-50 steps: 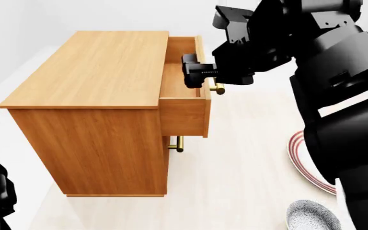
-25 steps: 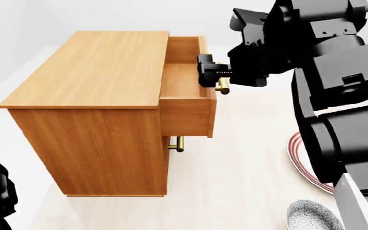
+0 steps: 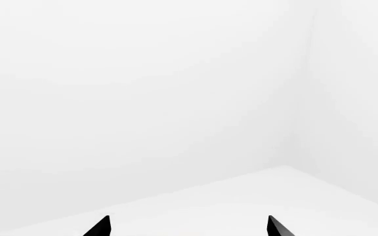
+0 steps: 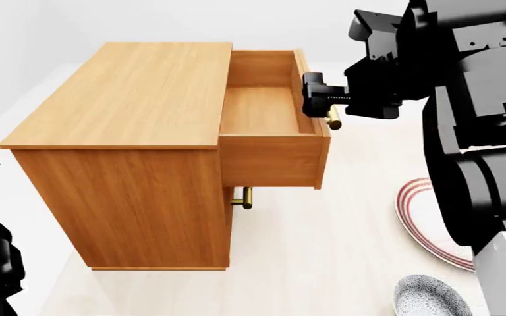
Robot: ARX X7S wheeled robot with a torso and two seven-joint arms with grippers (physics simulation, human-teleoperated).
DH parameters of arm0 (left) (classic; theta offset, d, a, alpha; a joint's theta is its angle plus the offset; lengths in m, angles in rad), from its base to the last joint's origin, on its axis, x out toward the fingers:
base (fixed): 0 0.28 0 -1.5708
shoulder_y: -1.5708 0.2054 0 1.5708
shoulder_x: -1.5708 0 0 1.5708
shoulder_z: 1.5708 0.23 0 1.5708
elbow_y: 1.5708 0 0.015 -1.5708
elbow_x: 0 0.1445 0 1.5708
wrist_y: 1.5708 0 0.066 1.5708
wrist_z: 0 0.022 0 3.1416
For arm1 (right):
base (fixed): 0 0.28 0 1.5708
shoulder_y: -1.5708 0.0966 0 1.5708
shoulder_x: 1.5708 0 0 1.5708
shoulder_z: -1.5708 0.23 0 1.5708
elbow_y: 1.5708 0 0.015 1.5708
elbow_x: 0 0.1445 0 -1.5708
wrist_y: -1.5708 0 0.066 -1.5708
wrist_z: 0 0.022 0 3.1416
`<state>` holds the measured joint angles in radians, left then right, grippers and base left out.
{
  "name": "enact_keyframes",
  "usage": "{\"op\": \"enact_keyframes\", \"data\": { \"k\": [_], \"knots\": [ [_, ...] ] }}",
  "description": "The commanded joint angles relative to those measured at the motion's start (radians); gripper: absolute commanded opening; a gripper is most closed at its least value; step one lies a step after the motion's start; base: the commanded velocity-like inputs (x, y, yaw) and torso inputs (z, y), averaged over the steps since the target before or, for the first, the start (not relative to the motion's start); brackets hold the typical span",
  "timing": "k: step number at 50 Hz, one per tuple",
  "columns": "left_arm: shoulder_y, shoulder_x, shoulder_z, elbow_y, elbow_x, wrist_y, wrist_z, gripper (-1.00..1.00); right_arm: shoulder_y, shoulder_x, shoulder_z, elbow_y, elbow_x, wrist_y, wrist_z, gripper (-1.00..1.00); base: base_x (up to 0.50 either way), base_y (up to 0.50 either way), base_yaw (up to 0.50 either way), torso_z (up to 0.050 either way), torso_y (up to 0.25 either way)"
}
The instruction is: Open the top drawer of the cabinet and put the bowl in it.
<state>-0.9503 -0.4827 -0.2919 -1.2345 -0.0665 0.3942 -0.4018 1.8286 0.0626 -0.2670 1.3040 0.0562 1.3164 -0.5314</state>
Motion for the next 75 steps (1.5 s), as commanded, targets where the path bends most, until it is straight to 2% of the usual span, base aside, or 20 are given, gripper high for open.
{"op": "enact_keyframes", "data": {
  "k": [1,15,29,49,52,56,58,69,75],
  "knots": [
    [0.004,0.001,-0.003,0.010,-0.004,-0.008,0.002,1.00,-0.006,0.029,-0.103,0.005,-0.062,-0.006,-0.011,1.00,0.00,0.00,0.00,0.000,0.000],
    [-0.010,0.001,0.001,-0.030,0.000,0.020,0.006,1.00,-0.010,0.090,-0.168,0.005,-0.063,-0.012,-0.010,1.00,0.00,0.00,0.00,0.000,0.000],
    [0.005,0.005,-0.001,0.011,-0.002,-0.004,0.001,1.00,-0.022,0.135,-0.217,0.005,-0.063,-0.015,0.014,1.00,0.00,0.00,0.00,0.000,0.000],
    [0.001,0.009,0.004,0.002,0.003,0.004,0.001,1.00,-0.007,0.174,-0.210,0.005,-0.056,-0.013,0.040,1.00,0.00,0.00,0.00,0.000,0.000],
    [0.005,0.010,0.004,0.009,0.002,0.000,0.001,1.00,0.003,0.175,-0.173,0.005,-0.042,-0.024,0.047,1.00,0.00,0.00,0.00,0.000,0.000],
    [0.006,0.010,0.003,0.008,0.002,0.000,0.002,1.00,0.058,0.183,-0.017,0.005,-0.004,-0.056,0.045,1.00,0.00,0.00,0.00,0.000,0.000],
    [0.009,0.011,0.003,0.016,0.002,-0.005,0.002,1.00,0.079,0.183,0.013,0.005,-0.008,-0.074,0.013,1.00,0.00,0.00,0.00,0.000,0.000],
    [0.013,0.013,0.002,0.038,0.002,-0.020,0.000,1.00,0.170,0.203,0.100,0.004,-0.027,-0.099,-0.064,1.00,0.00,0.00,0.00,0.000,0.000],
    [0.012,0.012,0.002,0.043,0.003,-0.024,0.000,1.00,0.213,0.248,0.135,0.001,-0.025,-0.178,-0.072,1.00,0.00,0.00,0.00,0.000,0.000]
  ]
}}
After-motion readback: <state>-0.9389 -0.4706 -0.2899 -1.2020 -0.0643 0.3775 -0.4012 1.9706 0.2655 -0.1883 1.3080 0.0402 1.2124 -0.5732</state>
